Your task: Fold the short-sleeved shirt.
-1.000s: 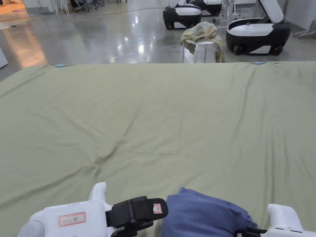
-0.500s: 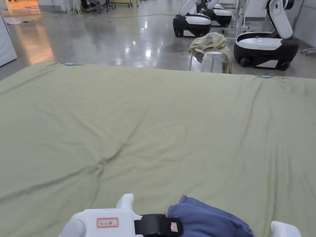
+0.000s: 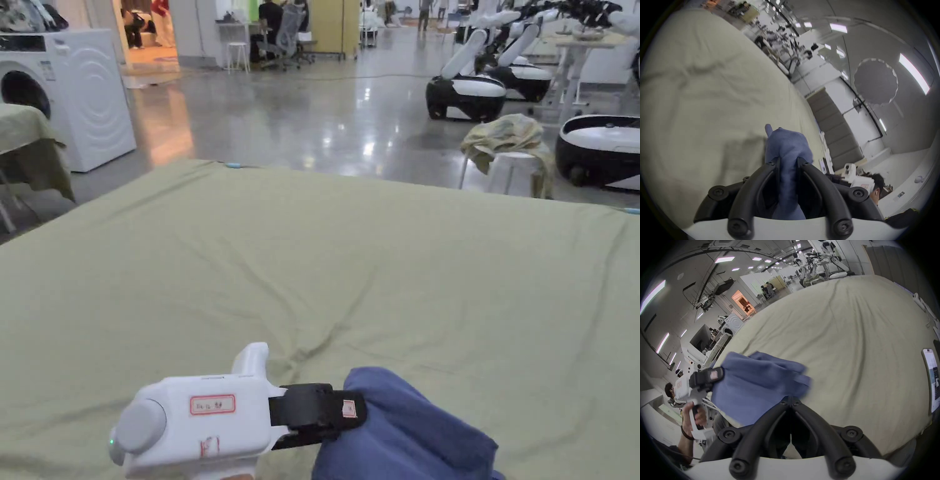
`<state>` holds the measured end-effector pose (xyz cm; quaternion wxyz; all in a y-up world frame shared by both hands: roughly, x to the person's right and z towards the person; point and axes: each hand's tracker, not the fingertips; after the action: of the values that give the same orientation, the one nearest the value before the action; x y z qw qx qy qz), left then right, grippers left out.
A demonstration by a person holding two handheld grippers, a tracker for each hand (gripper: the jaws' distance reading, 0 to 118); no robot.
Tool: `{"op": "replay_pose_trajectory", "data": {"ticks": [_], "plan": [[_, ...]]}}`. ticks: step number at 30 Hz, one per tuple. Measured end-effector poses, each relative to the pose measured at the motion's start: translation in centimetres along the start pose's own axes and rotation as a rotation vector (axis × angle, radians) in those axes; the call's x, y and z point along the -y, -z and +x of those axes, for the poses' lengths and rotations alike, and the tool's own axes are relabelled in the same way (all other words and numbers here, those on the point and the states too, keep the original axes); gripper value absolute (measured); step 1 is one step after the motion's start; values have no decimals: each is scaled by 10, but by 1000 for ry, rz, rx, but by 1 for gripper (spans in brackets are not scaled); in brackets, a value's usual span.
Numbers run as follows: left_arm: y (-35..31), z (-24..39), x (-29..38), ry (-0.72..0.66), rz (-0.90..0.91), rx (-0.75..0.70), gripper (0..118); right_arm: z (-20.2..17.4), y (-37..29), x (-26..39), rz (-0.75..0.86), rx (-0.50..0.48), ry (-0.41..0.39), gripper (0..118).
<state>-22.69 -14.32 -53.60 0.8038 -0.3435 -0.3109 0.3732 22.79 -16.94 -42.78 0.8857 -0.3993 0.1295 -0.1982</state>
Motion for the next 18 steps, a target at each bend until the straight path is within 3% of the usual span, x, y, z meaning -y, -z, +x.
{"op": "replay_pose_trajectory", "data": {"ticks": [1,8,14,17,18], "plan": [[-23,-14,-19,1,8,-11,16,-1,1,2,-3,-9,-2,0],[-181,-96,-112,-25,87,-442,16,7,16,18,-55,-30,21,0],[-199,-126,-146,89,116,-747,19,21,18,18,-81,-4,55,0],[-206,-116,-164,234,95,-997,62,13,6,11,-68,-4,-4,0],[-213,-103,-166,275,113,-1015,63,12,2,8,-52,7,-39,0]]}}
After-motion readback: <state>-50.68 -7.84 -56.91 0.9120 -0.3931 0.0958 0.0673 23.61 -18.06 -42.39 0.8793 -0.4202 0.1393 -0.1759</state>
